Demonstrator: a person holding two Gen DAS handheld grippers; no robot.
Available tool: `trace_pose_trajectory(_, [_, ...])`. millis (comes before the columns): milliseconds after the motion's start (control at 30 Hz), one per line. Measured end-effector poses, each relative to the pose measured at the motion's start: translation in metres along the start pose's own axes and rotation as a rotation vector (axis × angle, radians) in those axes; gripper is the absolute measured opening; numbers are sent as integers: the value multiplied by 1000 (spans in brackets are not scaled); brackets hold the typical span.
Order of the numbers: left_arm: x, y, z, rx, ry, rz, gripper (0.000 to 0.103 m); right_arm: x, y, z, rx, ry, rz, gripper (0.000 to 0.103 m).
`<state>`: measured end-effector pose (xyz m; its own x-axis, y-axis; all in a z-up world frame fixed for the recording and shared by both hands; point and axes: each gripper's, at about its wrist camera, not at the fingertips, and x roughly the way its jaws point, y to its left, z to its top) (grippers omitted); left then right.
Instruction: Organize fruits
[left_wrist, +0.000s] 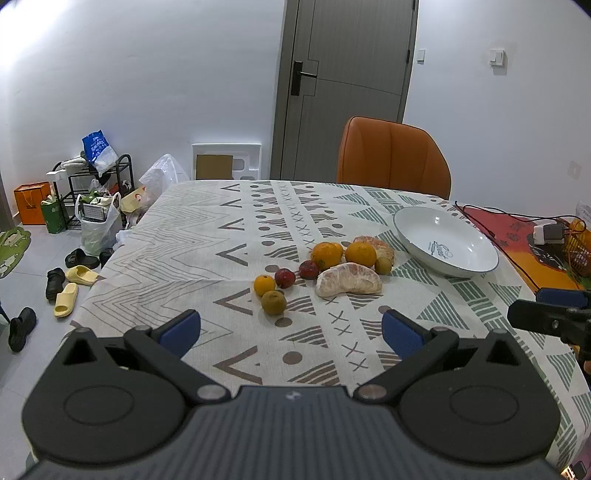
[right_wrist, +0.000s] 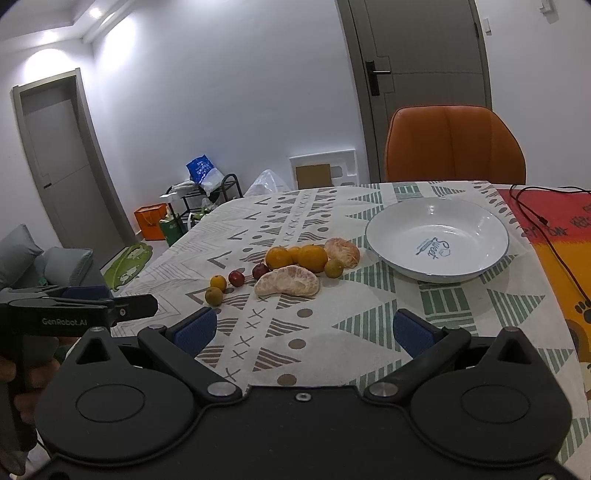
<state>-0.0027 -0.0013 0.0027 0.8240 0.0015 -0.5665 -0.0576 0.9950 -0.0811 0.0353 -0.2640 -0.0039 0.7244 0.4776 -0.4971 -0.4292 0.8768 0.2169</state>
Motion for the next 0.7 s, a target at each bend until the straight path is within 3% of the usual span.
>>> trace_pose_trajectory(700, [0, -1, -1, 1, -5, -8, 103, -2, 1, 2, -8, -4, -8, 103])
